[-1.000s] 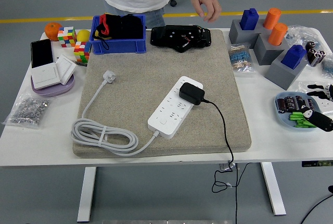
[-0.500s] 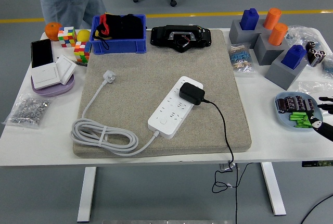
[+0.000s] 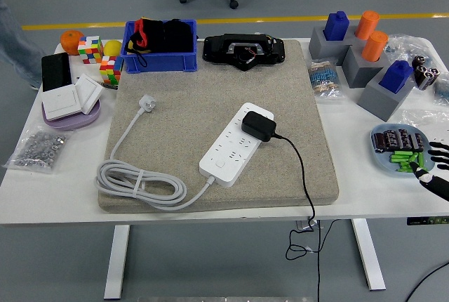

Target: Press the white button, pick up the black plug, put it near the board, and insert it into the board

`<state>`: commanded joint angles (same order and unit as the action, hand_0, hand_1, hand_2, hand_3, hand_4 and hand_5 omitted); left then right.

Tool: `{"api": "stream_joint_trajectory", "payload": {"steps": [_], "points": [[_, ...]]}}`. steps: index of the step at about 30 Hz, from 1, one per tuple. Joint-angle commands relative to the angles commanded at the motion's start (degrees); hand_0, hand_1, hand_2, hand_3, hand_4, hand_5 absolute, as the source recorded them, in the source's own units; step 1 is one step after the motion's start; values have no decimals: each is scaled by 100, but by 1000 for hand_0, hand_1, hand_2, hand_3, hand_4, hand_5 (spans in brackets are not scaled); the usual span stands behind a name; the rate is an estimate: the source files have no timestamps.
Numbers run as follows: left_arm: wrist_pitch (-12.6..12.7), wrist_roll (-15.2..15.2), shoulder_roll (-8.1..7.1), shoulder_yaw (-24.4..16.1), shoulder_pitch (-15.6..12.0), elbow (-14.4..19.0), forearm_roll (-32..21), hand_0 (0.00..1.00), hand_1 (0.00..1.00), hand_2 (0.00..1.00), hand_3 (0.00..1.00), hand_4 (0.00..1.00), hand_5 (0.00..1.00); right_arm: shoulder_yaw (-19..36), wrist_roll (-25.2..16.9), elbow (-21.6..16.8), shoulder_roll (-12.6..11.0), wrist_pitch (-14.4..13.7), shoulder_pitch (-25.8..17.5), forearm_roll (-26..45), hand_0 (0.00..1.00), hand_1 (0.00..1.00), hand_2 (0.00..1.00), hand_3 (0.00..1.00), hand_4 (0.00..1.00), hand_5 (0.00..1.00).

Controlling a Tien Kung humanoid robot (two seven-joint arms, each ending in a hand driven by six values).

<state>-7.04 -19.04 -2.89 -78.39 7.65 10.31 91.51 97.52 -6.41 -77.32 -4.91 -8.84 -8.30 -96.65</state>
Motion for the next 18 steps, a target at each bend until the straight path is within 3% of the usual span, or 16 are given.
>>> {"api": "stream_joint_trajectory", "payload": {"steps": [15, 16, 18], "points": [[-14, -2, 19, -10, -12, 0, 17, 683, 675, 658, 681, 552, 191, 92, 49, -210, 79, 223, 57, 66, 706, 712, 731, 763, 923, 268], [-14, -4, 19, -27, -15, 0, 35, 684, 675, 658, 681, 552, 193, 99, 60, -221, 82, 248, 61, 70, 715, 717, 738, 771, 945, 318], [-14, -6, 15, -41, -35, 0, 43, 684, 675, 658, 681, 552, 193, 123, 89, -249, 90, 293, 78, 90, 715, 717, 738, 771, 945, 318]]}}
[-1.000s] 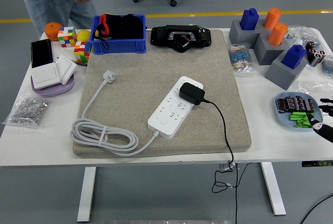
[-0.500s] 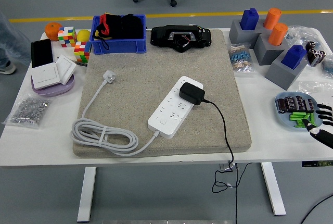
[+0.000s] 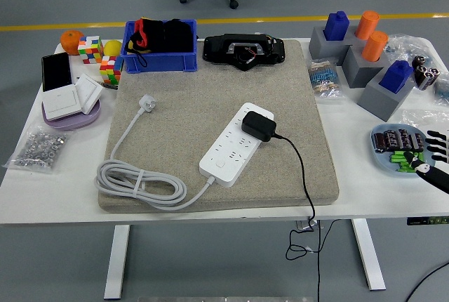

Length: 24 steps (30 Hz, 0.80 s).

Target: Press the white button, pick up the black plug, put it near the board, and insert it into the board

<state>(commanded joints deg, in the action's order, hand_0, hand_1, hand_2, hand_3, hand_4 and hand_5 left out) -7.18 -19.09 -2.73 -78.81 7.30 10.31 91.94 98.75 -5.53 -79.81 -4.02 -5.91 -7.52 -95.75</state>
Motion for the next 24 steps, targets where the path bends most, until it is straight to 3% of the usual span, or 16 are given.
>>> {"api": "stream_joint_trajectory", "payload": {"steps": [9, 10, 14, 15, 16, 24], "points": [[-2, -6, -22, -82, -32, 0, 73, 684, 675, 658, 681, 553, 192, 159, 248, -102, 77, 248, 117, 1, 755, 752, 766, 782, 957, 332], [-4, -10, -24, -100, -39, 0, 93, 684, 676, 658, 681, 553, 192, 170, 290, -112, 92, 293, 134, 0, 831, 812, 811, 820, 998, 427], [-3, -19, -27, -167, -57, 0, 144, 684, 676, 658, 681, 553, 192, 173, 400, -177, 131, 412, 164, 1, 831, 812, 811, 820, 998, 427], [0, -21, -25, -188, -60, 0, 157, 684, 676, 658, 681, 553, 192, 168, 418, -195, 136, 409, 169, -8, 831, 812, 811, 820, 998, 427], [0, -23, -24, -193, -63, 0, 157, 684, 676, 658, 682, 555, 192, 164, 434, -212, 139, 397, 174, -22, 871, 832, 831, 831, 998, 563], [10, -28, -33, -200, -60, 0, 127, 684, 676, 658, 683, 556, 192, 125, 427, -346, 158, 235, 203, -10, 869, 831, 819, 830, 998, 561]]}}
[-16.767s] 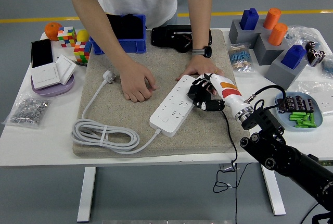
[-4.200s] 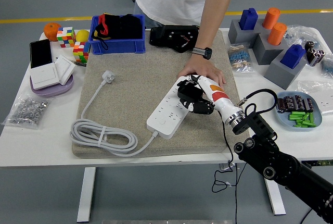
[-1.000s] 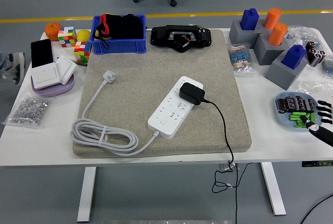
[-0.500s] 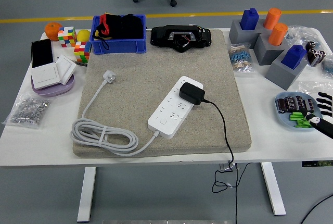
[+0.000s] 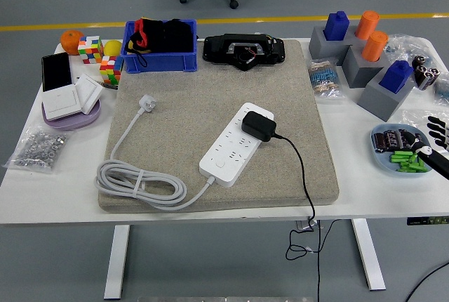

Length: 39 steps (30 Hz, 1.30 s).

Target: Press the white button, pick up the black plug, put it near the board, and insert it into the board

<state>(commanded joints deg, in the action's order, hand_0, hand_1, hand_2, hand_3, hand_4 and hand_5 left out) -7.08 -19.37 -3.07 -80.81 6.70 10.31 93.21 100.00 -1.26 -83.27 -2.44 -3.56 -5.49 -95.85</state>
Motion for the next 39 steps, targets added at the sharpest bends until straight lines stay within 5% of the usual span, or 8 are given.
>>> {"api": "stream_joint_trajectory", "payload": {"steps": [9, 10, 21, 22, 27, 28, 30, 39], "points": [[9, -10, -11, -69, 5, 0, 40, 684, 676, 658, 683, 557, 194, -104, -175, -182, -42, -84, 33, 105, 809, 797, 794, 825, 998, 552], [11, -4, -12, -53, 10, 0, 20, 683, 677, 658, 683, 558, 195, -106, -185, -201, -43, -92, 30, 116, 715, 764, 773, 819, 998, 540], [10, 8, -41, -12, 45, 0, 5, 684, 676, 658, 684, 558, 196, -110, -343, -317, -76, -20, 21, -5, 720, 755, 767, 804, 982, 515], [10, 9, -38, -1, 45, 0, -5, 684, 676, 658, 683, 559, 196, -106, -473, -312, -79, -38, 21, -15, 693, 696, 680, 675, 863, 329], [0, 3, -21, 14, 21, 0, 19, 684, 676, 658, 683, 559, 196, -63, -1044, -309, -69, -167, 16, 5, 693, 696, 680, 675, 863, 329], [-1, 2, -21, 17, 19, 0, 21, 684, 676, 658, 683, 559, 195, -61, -1144, -312, -74, -180, 20, 13, 647, 641, 592, 610, 805, 269], [-1, -3, -24, 4, 22, 0, 41, 684, 676, 658, 683, 559, 195, -60, -1279, -316, -91, -177, 36, -6, 647, 641, 592, 610, 805, 269], [-3, -15, -45, -38, 26, 0, 108, 684, 677, 658, 683, 559, 196, -110, -1250, -307, -133, -113, 51, -88, 645, 624, 571, 603, 791, 254]]}}
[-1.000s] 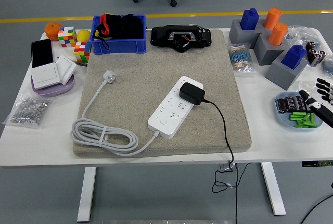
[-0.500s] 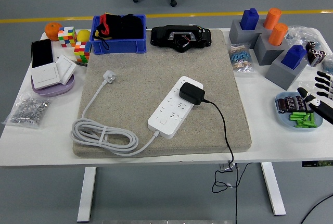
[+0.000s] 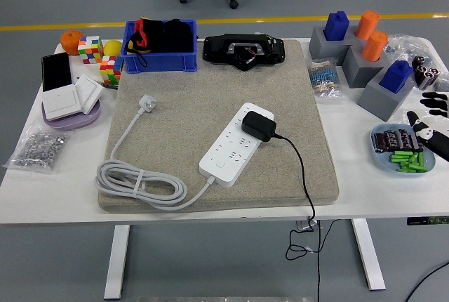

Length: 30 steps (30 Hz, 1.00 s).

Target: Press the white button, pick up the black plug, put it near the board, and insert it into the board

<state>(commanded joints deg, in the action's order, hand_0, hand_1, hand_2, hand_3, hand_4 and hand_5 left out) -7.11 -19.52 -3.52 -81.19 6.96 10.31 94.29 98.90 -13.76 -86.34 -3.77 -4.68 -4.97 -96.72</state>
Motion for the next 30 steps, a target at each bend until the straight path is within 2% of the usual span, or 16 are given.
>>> {"api": "stream_joint_trajectory", "payload": {"steps": [9, 30], "points": [[7, 13, 15, 73, 19, 0, -97, 685, 676, 658, 683, 558, 195, -1, 15, -12, -10, 31, -12, -23, 640, 614, 565, 600, 782, 239], [24, 8, 43, -30, -47, 0, -68, 684, 676, 658, 683, 557, 192, 91, 125, -76, 60, 45, -67, -73, 635, 610, 563, 601, 782, 235]]}}
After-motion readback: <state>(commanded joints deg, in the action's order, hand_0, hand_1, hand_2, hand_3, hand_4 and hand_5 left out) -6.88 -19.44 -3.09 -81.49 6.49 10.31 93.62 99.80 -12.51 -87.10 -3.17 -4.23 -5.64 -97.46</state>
